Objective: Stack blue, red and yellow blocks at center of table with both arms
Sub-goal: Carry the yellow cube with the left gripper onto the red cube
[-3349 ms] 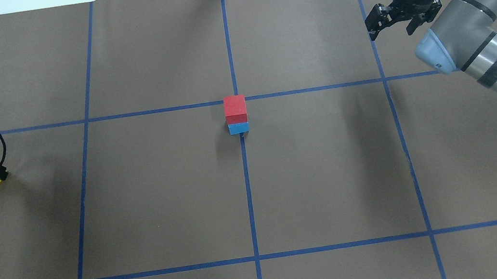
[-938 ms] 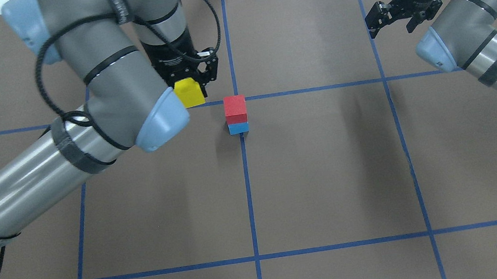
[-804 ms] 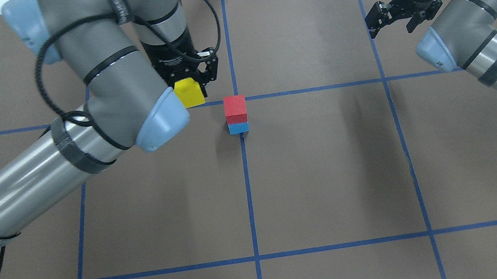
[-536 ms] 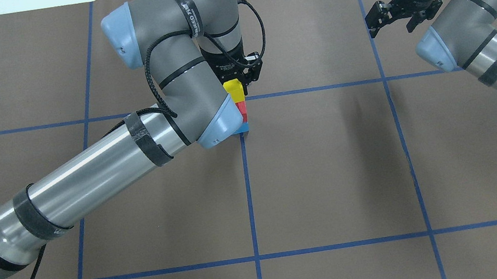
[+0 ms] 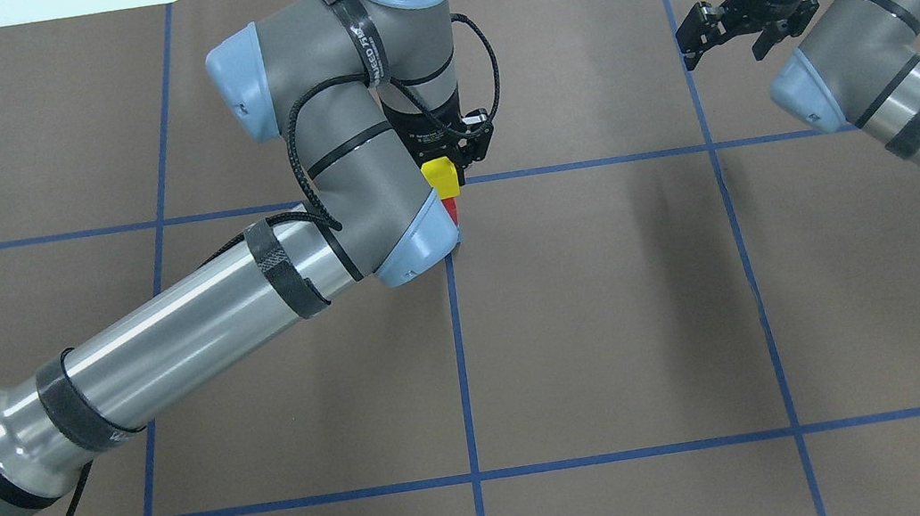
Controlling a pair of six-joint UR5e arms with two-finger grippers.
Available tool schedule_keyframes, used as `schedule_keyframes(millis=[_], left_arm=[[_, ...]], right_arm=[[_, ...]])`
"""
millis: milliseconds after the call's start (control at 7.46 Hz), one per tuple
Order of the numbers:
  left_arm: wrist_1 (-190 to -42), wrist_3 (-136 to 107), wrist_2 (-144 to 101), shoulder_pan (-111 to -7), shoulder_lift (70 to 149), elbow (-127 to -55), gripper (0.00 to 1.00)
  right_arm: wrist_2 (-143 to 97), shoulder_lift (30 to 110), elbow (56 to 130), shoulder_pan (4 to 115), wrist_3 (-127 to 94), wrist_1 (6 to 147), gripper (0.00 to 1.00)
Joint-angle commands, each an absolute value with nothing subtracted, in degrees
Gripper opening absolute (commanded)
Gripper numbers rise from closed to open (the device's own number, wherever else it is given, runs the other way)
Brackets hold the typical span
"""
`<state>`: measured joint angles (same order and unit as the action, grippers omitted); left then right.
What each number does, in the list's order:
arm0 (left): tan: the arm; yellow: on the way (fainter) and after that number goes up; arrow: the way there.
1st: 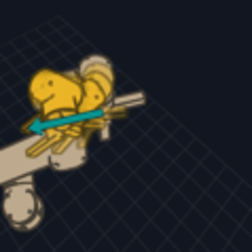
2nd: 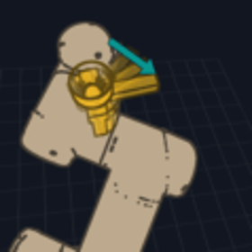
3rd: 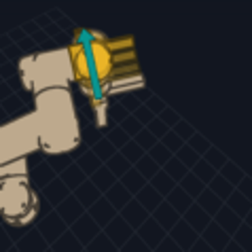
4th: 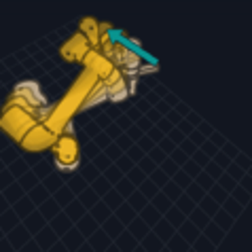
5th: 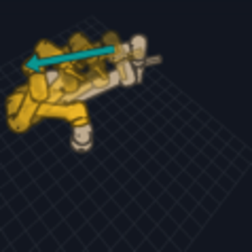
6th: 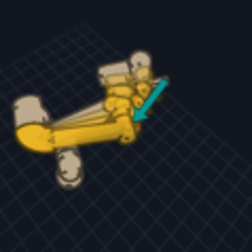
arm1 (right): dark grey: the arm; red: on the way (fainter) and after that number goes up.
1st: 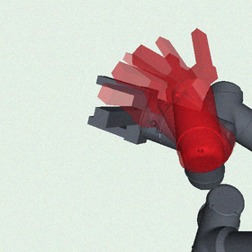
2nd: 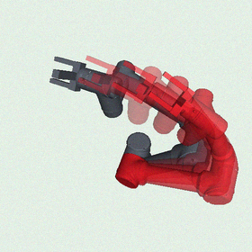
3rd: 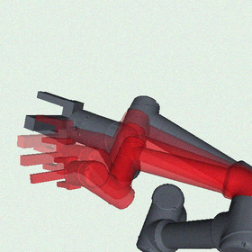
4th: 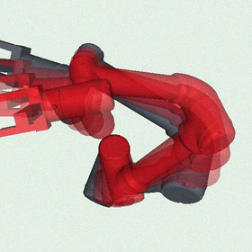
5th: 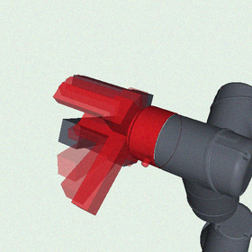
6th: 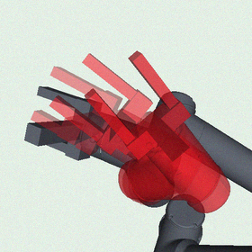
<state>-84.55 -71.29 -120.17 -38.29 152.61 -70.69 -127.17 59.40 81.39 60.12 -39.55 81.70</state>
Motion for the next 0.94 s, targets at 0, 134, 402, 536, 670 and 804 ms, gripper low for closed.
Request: schedule_keyframes(millis=[0,134,402,536,670,804], left_arm=[[-84.64,-71.10,-119.45,-38.23,152.14,-70.75,0.00],[-84.64,-71.10,-119.44,-38.23,152.05,-70.75,0.00],[-84.64,-71.10,-119.44,-38.23,152.05,-71.10,0.00],[-84.64,-71.10,-119.44,-38.23,152.14,-71.10,0.00],[-84.64,-71.10,-119.44,-38.23,152.05,-71.19,0.17],[-84.55,-71.10,-119.18,-38.15,151.79,-71.28,0.77]], right_arm=[[-127.18,59.41,81.30,60.12,-39.46,81.74,0.99],[-127.18,59.41,81.21,60.12,-39.46,81.74,0.99],[-127.18,59.41,81.21,60.12,-39.46,81.74,0.99],[-127.18,59.50,81.12,60.12,-39.29,81.74,0.99],[-127.18,59.50,81.12,60.12,-39.29,81.74,0.99],[-127.18,59.50,81.12,60.12,-39.29,81.74,0.99]])
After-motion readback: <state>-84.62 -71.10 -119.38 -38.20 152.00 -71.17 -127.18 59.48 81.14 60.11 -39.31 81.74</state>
